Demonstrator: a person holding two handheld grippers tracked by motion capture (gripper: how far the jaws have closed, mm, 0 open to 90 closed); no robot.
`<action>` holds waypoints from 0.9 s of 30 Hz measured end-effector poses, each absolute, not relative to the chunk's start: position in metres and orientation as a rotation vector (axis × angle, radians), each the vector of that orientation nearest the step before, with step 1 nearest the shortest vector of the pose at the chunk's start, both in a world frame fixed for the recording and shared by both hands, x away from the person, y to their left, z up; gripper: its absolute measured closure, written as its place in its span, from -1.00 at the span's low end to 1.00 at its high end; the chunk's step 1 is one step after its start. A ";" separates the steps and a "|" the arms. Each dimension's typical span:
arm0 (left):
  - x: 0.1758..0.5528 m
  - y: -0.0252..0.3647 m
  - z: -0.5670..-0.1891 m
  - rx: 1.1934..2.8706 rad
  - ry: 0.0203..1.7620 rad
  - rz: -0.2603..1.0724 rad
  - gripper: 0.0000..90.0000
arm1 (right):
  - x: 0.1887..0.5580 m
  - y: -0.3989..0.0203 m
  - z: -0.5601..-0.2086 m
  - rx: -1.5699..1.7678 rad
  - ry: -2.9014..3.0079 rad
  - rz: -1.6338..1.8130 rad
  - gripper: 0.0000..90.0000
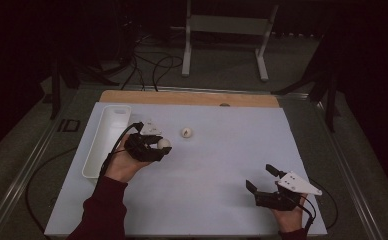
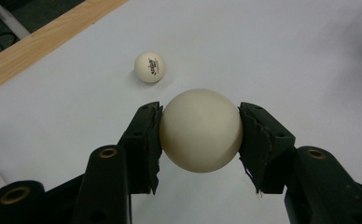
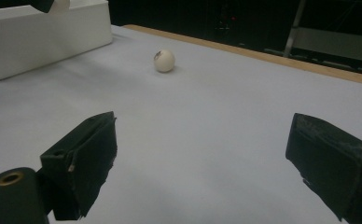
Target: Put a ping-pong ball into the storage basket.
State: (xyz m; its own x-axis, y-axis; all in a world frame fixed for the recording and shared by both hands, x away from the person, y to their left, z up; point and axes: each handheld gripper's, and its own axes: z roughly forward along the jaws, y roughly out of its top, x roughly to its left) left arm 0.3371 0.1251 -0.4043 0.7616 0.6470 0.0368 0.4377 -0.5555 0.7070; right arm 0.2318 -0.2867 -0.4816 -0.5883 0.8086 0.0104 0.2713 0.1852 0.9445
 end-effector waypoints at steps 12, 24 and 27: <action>0.337 0.132 -0.401 2.247 0.796 0.383 0.14 | 0.232 -0.287 -0.481 1.008 1.963 1.406 -0.81; 0.338 0.140 -0.399 2.244 0.809 0.393 0.14 | 0.232 -0.287 -0.481 1.006 1.962 1.406 -0.81; 0.339 0.142 -0.399 2.241 0.815 0.398 0.14 | 0.232 -0.287 -0.481 1.005 1.962 1.406 -0.81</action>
State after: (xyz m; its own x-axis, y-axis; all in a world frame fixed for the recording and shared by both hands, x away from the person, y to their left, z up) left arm 0.3387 0.1419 -0.3989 0.7538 0.6556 0.0434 0.4375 -0.5501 0.7113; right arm 0.2316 -0.2872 -0.4812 -0.5886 0.8084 0.0080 0.2674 0.1853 0.9456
